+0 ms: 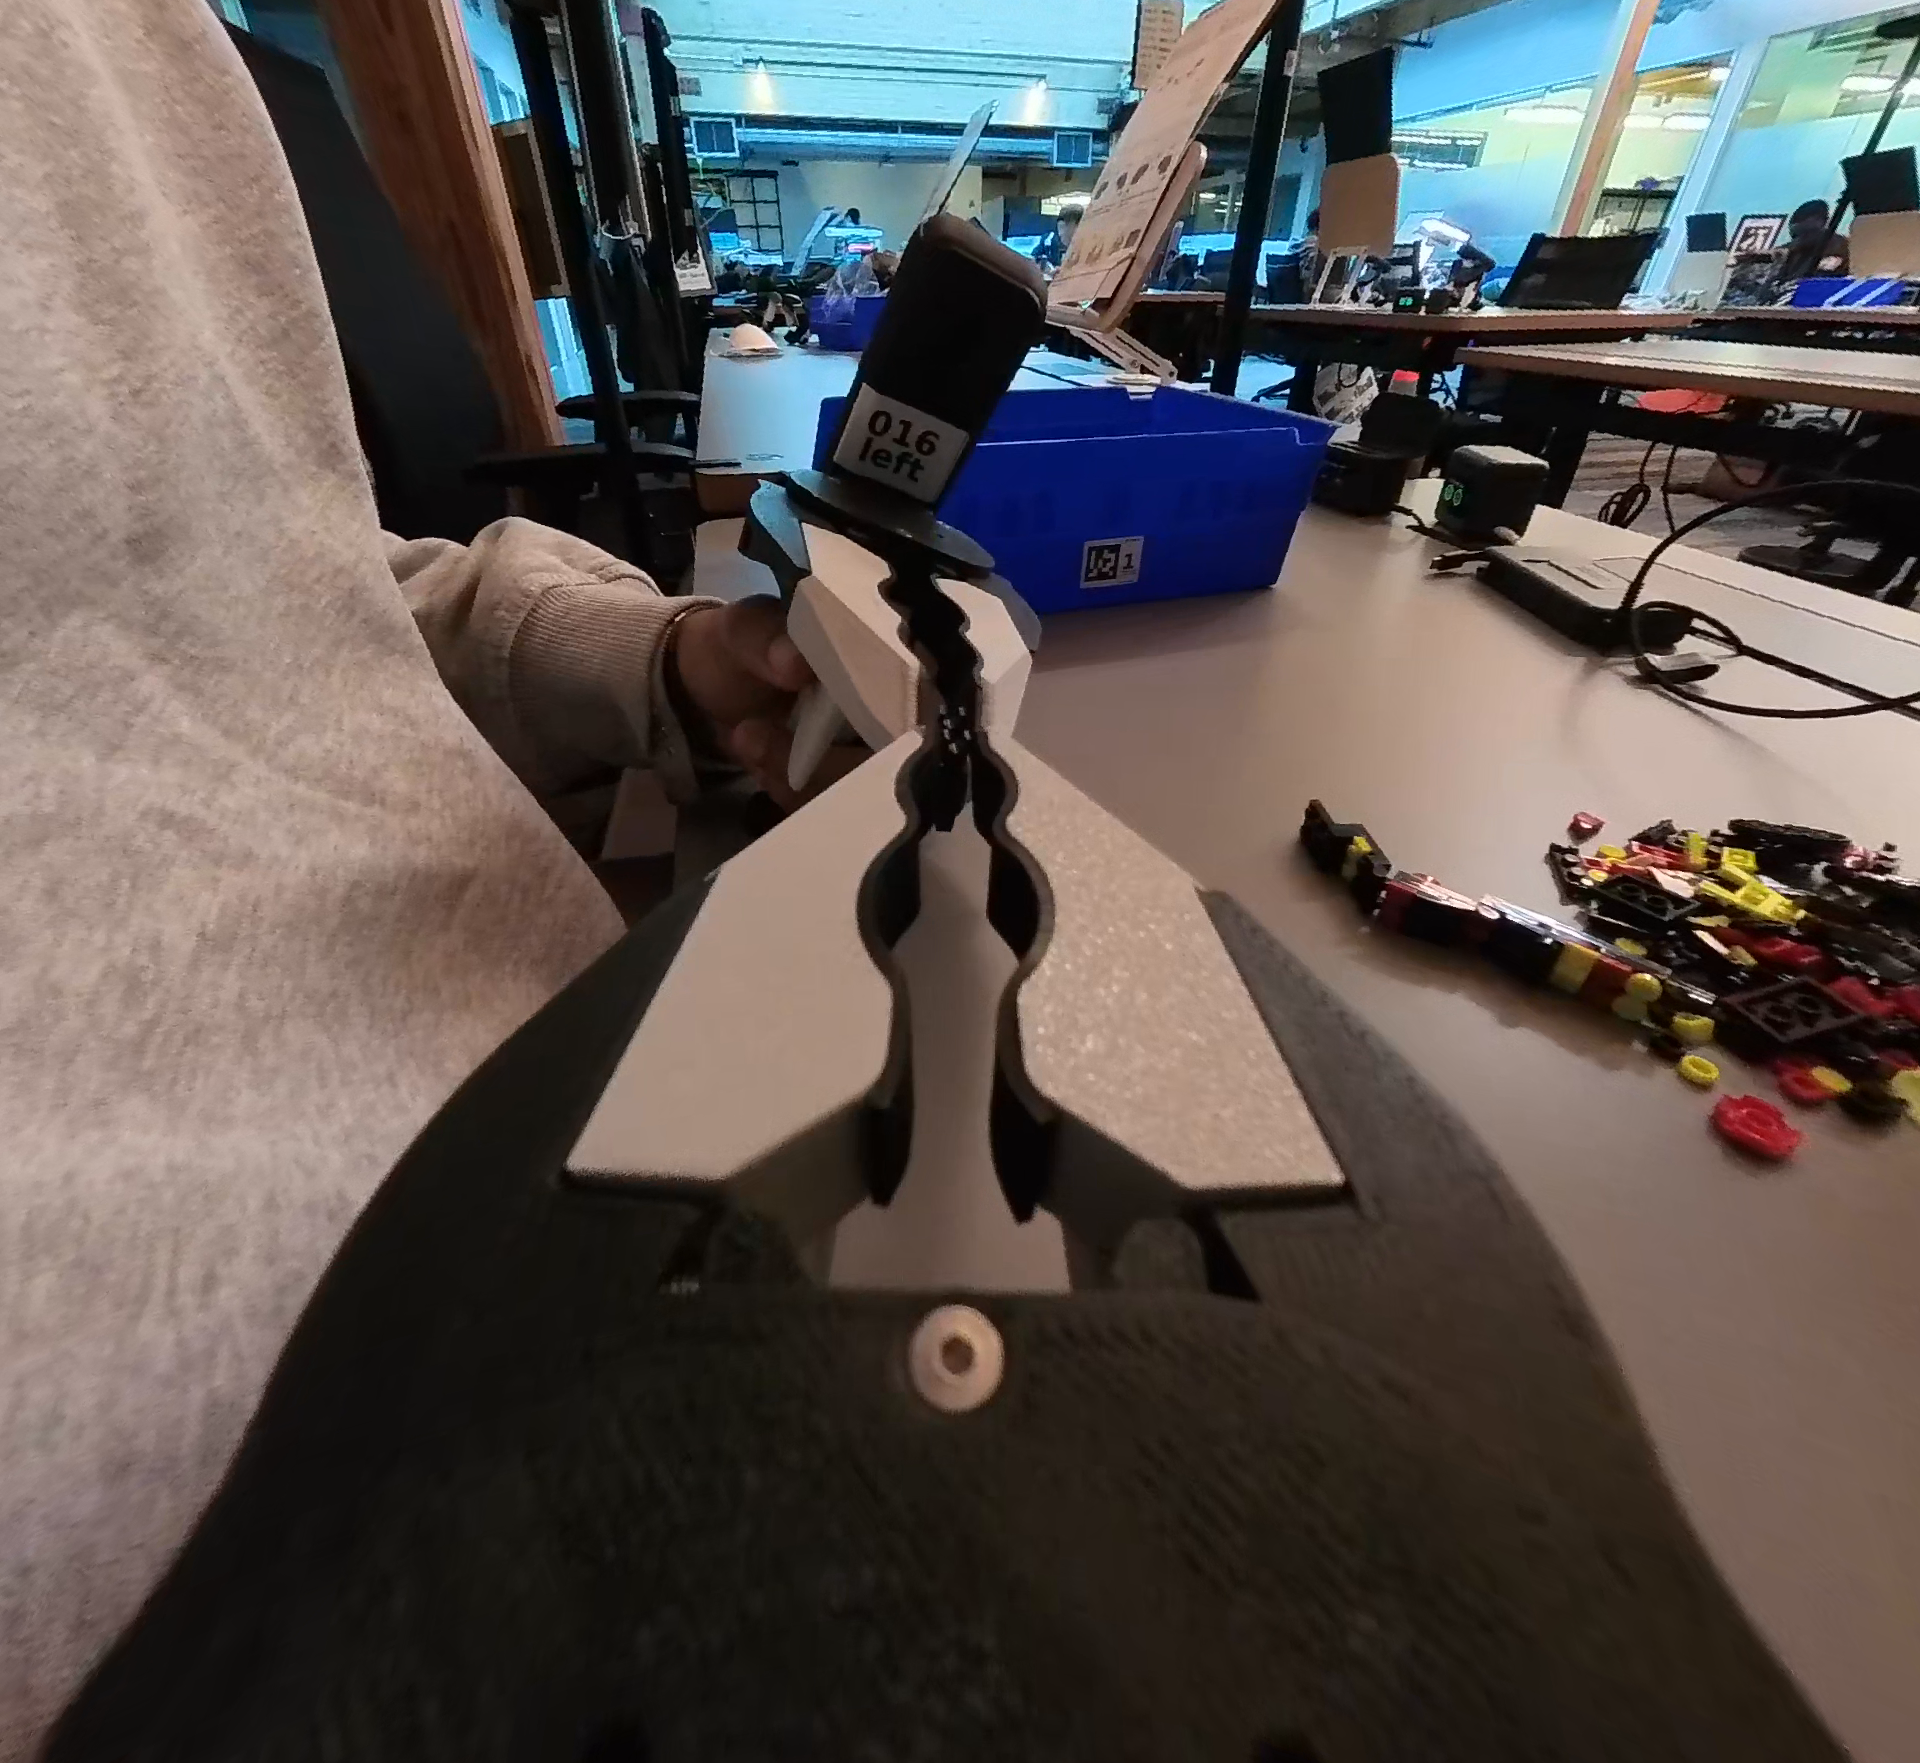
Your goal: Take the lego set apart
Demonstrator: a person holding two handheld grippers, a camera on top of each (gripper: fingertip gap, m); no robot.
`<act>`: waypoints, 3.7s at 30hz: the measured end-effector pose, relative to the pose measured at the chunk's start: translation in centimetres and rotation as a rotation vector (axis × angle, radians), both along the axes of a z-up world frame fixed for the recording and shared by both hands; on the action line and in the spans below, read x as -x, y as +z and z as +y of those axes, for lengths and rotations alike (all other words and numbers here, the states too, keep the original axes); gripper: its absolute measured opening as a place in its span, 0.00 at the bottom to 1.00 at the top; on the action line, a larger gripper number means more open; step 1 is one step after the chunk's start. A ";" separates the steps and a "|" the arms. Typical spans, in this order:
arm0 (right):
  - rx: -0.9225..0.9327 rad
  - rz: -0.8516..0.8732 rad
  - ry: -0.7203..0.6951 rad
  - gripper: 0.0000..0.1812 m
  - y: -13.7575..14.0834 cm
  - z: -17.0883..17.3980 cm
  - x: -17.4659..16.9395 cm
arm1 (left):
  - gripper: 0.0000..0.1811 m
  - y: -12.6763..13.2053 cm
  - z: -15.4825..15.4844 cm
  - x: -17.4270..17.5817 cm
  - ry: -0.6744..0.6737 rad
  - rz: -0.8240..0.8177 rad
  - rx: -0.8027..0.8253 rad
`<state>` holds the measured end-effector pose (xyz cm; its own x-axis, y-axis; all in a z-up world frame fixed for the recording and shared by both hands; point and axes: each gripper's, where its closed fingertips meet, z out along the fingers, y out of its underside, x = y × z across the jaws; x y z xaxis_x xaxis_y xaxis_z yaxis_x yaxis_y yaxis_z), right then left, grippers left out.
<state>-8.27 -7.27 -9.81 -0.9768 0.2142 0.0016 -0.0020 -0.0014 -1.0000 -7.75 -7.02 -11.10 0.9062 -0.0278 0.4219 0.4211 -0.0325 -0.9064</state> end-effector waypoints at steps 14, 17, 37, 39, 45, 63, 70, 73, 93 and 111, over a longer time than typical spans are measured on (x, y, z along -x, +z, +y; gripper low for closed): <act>0.000 -0.017 0.019 0.00 0.0 0.1 -0.2 | 0.03 -0.4 0.2 -0.8 -0.035 0.057 0.052; 0.012 -0.053 0.030 0.04 0.0 0.2 -0.2 | 0.03 -0.3 0.2 -0.9 -0.040 0.069 0.044; -0.010 -0.152 0.078 0.01 -0.5 -0.2 -0.6 | 0.03 -0.2 0.2 -0.5 0.012 0.137 0.054; -0.011 -0.155 0.080 0.01 -0.5 -0.1 -0.5 | 0.03 -0.1 0.3 -0.4 0.010 0.100 0.040; -0.002 -0.118 0.066 0.01 -0.1 0.2 -0.5 | 0.03 0.3 0.5 -0.3 0.008 0.025 0.003; 0.068 -0.234 -0.151 0.02 -0.1 2.7 4.6 | 0.03 0.7 -1.8 4.2 0.202 -0.161 -0.098; 0.048 -0.483 -0.403 0.02 -2.7 4.2 14.6 | 0.03 0.4 -1.8 4.6 0.211 -0.206 -0.122; 0.012 -0.598 -0.415 0.02 -4.2 3.5 19.3 | 0.03 0.3 -1.8 4.6 0.205 -0.217 -0.131; 0.124 -0.497 -0.038 0.13 -0.1 -0.8 5.3 | 0.03 0.3 -2.5 5.7 0.235 -0.292 -0.183; 0.166 -0.650 0.096 0.07 -1.2 -1.7 3.8 | 0.03 0.0 -1.3 4.3 0.159 -0.285 -0.140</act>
<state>-12.12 -8.92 -11.04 -0.7826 0.0729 -0.6182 0.6078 -0.1251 -0.7842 -12.01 -8.27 -11.07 0.7500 0.0288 0.6608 0.6477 0.1703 -0.7426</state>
